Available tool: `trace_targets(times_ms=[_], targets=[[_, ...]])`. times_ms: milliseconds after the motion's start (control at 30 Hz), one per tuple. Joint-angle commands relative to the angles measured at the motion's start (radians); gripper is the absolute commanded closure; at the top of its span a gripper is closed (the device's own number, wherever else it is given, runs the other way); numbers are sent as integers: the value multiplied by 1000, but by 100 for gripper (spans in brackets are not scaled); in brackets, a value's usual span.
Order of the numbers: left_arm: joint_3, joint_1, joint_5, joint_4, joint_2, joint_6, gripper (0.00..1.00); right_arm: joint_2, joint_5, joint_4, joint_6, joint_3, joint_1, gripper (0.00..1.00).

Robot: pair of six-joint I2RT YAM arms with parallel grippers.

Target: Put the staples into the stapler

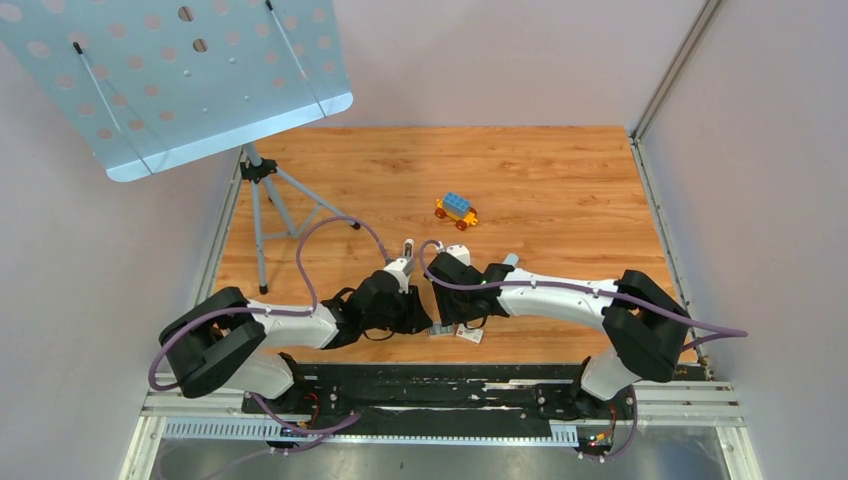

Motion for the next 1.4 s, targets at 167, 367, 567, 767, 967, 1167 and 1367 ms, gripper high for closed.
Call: trace_targets(times_ms=[167,367,567,767,967,1167,1367], targets=[[0,4,-5,1,28,3,72,14,45,-41,20,17,24,51],[6,4,-4,-9,37,5,74,24,54,-44,21,23,27,47],[9,2,-8,-20,46,7,72,47,67,-52,20,31,35,47],[16,-4,-13,-33,53,14,74,72,75,-58,18,50,45,48],[22,-7,-9,-34,49,12,74,107,96,-85,19,78,63,49],[25,-7,-9,-40,51,12,74,132,161,-153,16,113,79,51],[25,-7,-12,-42,48,12,74,152,180,-172,12,129,87,52]])
